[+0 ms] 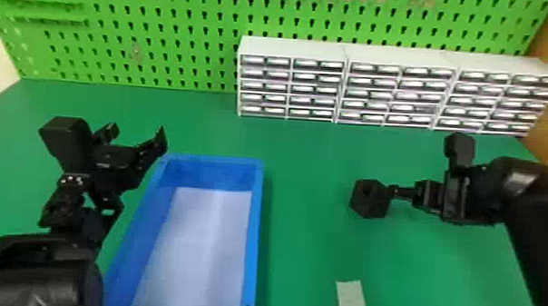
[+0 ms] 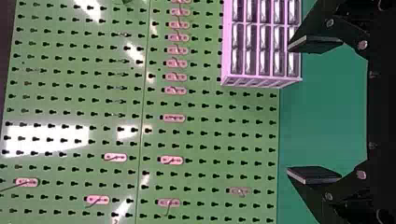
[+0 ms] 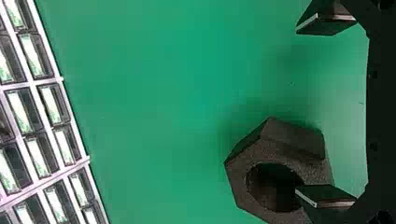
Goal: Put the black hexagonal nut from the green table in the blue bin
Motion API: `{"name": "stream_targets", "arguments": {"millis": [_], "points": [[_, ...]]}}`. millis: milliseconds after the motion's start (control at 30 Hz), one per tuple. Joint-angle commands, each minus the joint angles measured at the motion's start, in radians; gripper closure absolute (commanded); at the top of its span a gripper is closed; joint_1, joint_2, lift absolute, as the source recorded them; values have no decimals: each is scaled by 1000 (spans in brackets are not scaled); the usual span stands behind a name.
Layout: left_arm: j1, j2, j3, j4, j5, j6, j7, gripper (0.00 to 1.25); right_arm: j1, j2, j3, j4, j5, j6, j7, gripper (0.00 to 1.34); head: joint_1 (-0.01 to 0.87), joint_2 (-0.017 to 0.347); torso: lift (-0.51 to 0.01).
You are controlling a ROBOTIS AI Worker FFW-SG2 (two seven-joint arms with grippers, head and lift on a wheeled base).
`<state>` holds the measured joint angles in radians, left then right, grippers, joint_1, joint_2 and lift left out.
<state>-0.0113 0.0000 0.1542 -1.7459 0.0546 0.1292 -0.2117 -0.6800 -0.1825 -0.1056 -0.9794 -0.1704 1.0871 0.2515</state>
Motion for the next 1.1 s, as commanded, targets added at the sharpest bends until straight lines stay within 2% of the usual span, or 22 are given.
{"name": "stream_targets", "arguments": {"millis": [0, 700, 1067], "points": [[-1, -3, 1, 0, 1, 1, 0, 329, 5, 1, -6, 1, 0, 5, 0, 101, 686, 51, -97], [-1, -3, 1, 0, 1, 0, 0, 329, 33, 3, -16, 1, -3, 16, 0, 117, 686, 51, -97], [-2, -3, -2, 3, -1, 0, 0, 329, 5, 5, -17, -1, -3, 7, 0, 121, 686, 51, -97]]}}
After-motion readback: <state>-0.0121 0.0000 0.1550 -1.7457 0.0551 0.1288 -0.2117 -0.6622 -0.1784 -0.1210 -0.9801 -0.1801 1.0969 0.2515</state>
